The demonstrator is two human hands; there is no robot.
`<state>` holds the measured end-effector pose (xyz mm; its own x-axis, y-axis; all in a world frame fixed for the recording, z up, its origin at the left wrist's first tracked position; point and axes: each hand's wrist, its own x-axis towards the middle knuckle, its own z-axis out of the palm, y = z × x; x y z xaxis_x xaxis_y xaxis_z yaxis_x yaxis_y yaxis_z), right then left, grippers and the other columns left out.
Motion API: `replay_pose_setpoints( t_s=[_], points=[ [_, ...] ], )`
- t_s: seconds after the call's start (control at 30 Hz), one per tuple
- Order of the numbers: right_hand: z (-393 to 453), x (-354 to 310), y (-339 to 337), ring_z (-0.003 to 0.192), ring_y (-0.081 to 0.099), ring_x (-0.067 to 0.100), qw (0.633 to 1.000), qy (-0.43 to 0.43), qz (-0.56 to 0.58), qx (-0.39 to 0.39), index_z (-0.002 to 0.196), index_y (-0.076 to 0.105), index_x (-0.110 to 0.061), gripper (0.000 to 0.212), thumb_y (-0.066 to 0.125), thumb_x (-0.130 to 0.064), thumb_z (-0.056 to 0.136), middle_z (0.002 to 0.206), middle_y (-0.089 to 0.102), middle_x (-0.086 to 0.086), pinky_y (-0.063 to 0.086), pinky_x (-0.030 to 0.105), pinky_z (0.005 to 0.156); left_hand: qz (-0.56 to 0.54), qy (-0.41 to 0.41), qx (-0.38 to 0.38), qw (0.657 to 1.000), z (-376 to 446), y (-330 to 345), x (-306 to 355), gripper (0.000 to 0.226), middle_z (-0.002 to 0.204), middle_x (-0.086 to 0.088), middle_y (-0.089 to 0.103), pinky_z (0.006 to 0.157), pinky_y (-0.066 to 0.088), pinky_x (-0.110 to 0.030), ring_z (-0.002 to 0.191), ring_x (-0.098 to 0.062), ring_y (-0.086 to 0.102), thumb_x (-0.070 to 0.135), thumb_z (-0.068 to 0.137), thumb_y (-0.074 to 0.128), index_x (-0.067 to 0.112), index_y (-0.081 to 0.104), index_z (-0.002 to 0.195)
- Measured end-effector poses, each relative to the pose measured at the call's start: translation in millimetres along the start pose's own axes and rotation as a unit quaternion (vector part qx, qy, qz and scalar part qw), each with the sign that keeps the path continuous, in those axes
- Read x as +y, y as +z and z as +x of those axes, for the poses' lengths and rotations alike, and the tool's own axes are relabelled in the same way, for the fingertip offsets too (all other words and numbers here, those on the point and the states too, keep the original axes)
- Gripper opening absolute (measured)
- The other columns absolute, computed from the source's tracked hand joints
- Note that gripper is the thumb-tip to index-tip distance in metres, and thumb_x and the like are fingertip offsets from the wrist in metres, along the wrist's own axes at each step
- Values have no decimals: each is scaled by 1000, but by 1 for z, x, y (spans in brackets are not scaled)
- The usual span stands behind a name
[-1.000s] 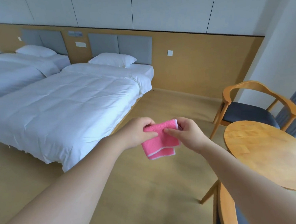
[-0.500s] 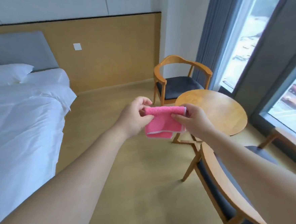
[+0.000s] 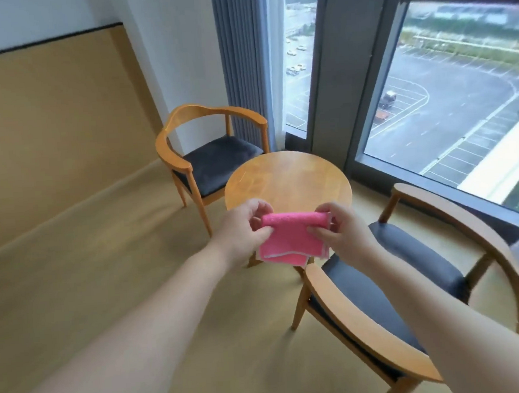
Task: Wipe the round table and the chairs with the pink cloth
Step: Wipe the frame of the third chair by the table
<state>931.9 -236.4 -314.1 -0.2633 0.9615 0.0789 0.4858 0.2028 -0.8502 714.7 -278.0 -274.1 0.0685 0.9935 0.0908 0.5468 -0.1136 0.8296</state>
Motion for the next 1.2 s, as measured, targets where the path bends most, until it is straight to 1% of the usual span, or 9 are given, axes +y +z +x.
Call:
replay_pose_setpoints(
  t_s=[0.1,0.27,0.47,0.57,0.7,0.83,1.0,1.1,1.2],
  points=[
    [-4,23,-14,84,63,13,997,38,-36,64,107,55,-31,23,65,-21,89,95,63,-3,59,30,64,-26,21,-70,997,27,25,-4,22,92,9,67,67,54,-18,83,-5,66,12,86,65,30,59,97],
    [-46,49,-19,91,62,12,979,91,-55,176,113,52,-33,29,64,-18,90,98,61,-10,59,30,71,-60,65,-165,982,53,72,-16,28,92,10,65,70,56,-22,84,-7,66,11,85,66,33,56,99],
    [-113,81,26,87,63,13,916,174,-106,345,122,41,-25,43,68,-18,89,101,59,-2,58,29,71,-73,153,-298,939,53,131,-63,29,84,11,65,65,52,-18,78,-2,65,13,83,68,36,56,95],
    [-135,107,59,80,62,14,876,189,-103,431,103,45,-17,30,68,-8,87,94,57,2,56,35,65,-84,173,-309,931,43,167,-97,32,83,12,64,69,52,-23,74,-3,63,12,79,68,37,54,94],
    [-173,159,111,94,53,1,858,162,-168,458,71,55,-5,23,67,13,78,102,52,3,46,21,75,-122,168,-321,924,8,210,-151,35,81,7,66,68,55,-26,71,-7,64,9,75,66,40,54,88],
    [-211,237,163,90,54,-1,845,167,-201,467,77,65,-2,22,66,20,73,102,54,7,41,7,76,-109,160,-333,923,-22,265,-217,26,74,4,66,66,54,-31,68,-11,63,11,75,66,32,52,80],
    [-254,359,217,85,59,23,819,170,-222,501,83,71,0,20,66,18,77,103,55,12,48,25,79,-63,178,-344,920,-58,365,-292,31,73,-4,63,57,45,-26,63,-16,54,10,77,67,23,42,65],
    [-273,423,224,84,56,19,780,143,-250,556,94,73,0,23,63,16,81,109,55,14,48,22,81,-67,209,-334,916,-68,428,-314,34,73,-7,62,53,38,-16,57,-9,44,9,74,67,26,42,59],
    [-283,468,211,88,56,17,744,86,-287,597,110,68,3,24,60,8,88,117,53,13,51,25,83,-111,246,-294,917,-70,480,-313,36,70,-2,62,54,44,-14,60,-9,52,9,75,69,25,42,56]
  ],
)
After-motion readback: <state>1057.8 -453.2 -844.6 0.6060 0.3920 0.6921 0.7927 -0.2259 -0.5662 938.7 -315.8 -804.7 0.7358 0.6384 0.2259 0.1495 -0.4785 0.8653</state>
